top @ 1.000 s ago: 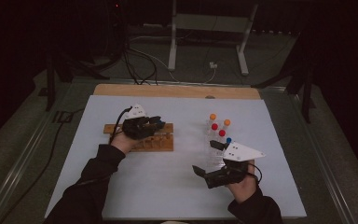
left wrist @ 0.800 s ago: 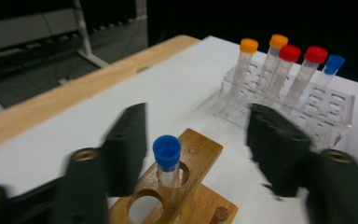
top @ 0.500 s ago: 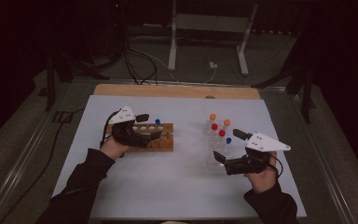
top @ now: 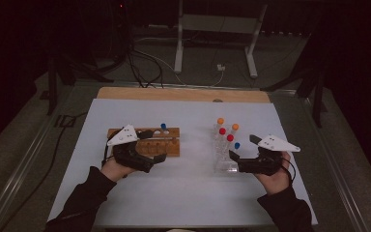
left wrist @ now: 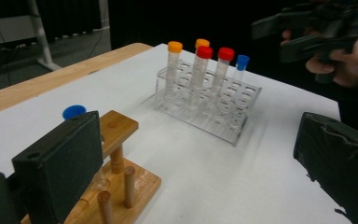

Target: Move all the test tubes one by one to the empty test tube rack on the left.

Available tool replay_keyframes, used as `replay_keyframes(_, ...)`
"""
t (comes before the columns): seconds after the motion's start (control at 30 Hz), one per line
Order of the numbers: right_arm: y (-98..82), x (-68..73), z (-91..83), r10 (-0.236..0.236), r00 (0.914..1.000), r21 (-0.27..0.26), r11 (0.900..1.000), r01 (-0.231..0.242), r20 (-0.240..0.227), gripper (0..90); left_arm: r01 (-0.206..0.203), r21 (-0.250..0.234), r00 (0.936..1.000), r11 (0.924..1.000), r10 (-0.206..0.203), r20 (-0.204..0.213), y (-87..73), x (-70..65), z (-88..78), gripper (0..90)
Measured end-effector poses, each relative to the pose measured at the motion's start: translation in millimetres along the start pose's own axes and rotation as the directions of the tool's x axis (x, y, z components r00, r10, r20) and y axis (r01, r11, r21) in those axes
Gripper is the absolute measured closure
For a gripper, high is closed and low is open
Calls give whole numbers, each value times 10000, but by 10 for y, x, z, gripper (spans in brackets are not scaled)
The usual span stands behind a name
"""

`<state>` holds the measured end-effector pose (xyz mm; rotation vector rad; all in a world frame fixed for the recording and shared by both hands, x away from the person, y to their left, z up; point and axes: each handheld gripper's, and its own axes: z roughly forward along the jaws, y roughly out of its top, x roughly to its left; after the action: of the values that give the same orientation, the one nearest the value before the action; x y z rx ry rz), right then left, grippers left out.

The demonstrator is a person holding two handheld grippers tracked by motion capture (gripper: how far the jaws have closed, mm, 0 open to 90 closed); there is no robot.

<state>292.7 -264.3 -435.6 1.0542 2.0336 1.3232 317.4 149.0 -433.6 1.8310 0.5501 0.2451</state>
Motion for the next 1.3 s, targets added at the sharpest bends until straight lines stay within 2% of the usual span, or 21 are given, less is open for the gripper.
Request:
replay_keyframes(0.1, -48, -14, 43, 252, 9996, 426, 9988, -256, 84, 90, 41, 4, 10000, 10000, -41, 19, -4, 9, -3, 23)
replay_keyframes(0.13, -63, -17, 59, 284, 9995, 576, 9979, -291, 138, 138, 75, -22, 10000, 10000, -74, 32, -6, 11, -3, 23)
replay_keyframes(0.17, -79, -23, 74, 347, 9993, 695, 9969, -358, 169, 145, 83, -36, 10000, 10000, -83, 47, -6, 11, -2, 23)
replay_keyframes(0.23, -108, -35, 107, 484, 9983, 934, 9943, -512, 315, 169, -14, 8, 10000, 10000, 14, 13, -7, 6, 1, 23)
replay_keyframes(0.3, -134, -45, 135, 511, 9974, 1179, 9914, -568, 512, 204, 0, 16, 10000, 10000, 0, -2, -11, 2, 2, 23)
replay_keyframes(0.53, -195, -67, 207, 692, 9946, 1859, 9791, -826, 776, 362, 47, 33, 10000, 10000, -48, 51, -24, 10, 0, 23)
replay_keyframes(0.77, -201, -44, 235, 537, 9949, 1938, 9786, -694, 850, 490, -33, 84, 10000, 10000, 33, 25, -32, 13, 2, 23)
replay_keyframes(0.83, -201, -37, 238, 525, 9944, 1876, 9798, -691, 918, 545, 8, 94, 10000, 10000, -8, 48, -38, 15, 7, 23)
replay_keyframes(1.03, -206, -26, 283, 476, 9952, 1961, 9785, -637, 857, 634, 125, 167, 9999, 9998, -126, 76, -65, 40, 16, 23)
replay_keyframes(1.23, -213, -43, 291, 404, 9947, 2015, 9777, -589, 946, 752, 63, 144, 10000, 9999, -64, 51, -57, 36, 10, 23)
replay_keyframes(1.3, -208, -49, 283, 393, 9947, 1951, 9791, -573, 950, 757, 95, 134, 9999, 9999, -96, 50, -59, 44, 7, 23)
